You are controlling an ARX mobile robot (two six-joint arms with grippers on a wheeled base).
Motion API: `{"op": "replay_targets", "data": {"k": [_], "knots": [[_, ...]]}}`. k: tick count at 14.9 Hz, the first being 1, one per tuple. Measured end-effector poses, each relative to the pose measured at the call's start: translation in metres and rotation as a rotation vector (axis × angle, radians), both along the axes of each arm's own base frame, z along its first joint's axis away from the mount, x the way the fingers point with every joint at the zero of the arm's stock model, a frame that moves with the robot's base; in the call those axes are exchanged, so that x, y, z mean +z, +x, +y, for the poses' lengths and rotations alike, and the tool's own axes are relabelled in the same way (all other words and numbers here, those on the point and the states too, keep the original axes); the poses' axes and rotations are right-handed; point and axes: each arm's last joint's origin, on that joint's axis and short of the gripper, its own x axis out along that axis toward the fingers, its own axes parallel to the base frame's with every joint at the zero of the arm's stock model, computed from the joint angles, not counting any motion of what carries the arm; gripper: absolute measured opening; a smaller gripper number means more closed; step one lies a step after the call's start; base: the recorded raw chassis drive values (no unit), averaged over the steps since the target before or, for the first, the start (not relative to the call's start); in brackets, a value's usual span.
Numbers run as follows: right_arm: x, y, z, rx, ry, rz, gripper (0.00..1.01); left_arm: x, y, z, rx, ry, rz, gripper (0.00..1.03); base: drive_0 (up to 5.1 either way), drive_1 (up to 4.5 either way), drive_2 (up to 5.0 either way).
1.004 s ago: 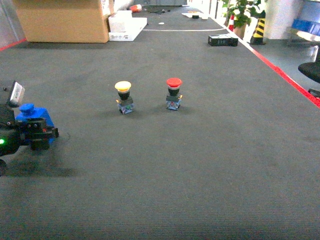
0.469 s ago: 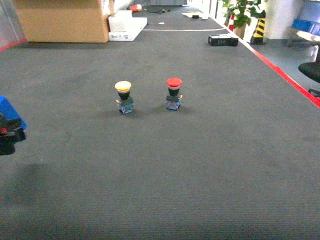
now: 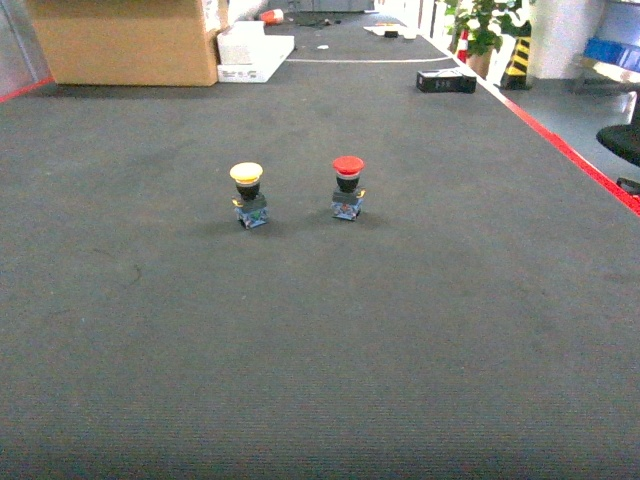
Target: Pick blue part to blue bin on bottom shelf
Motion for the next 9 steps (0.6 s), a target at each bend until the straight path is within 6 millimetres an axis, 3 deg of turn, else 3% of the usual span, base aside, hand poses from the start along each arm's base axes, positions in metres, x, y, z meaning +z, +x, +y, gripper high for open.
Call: {"op": "replay_targets", "data": {"k": [2,4,9], "knots": [[0.0,0.0,0.0,0.0,0.0,0.0,0.98,0.014,-0.043,-0.009,-0.003,0.004,-0.057,0.44,0.0,0.0,0.0],[0.0,0.0,0.0,0.0,0.0,0.0,0.98,0.02,-0.07,-0.01,0.009,-0.017,-0.126,0.44,0.0,0.0,0.0],[0.0,0.0,0.0,0.0,0.0,0.0,0.98,0.021,-0.069,-0.006,0.048,-0.021,-0.127,0.44,0.0,0.0,0.0]]}}
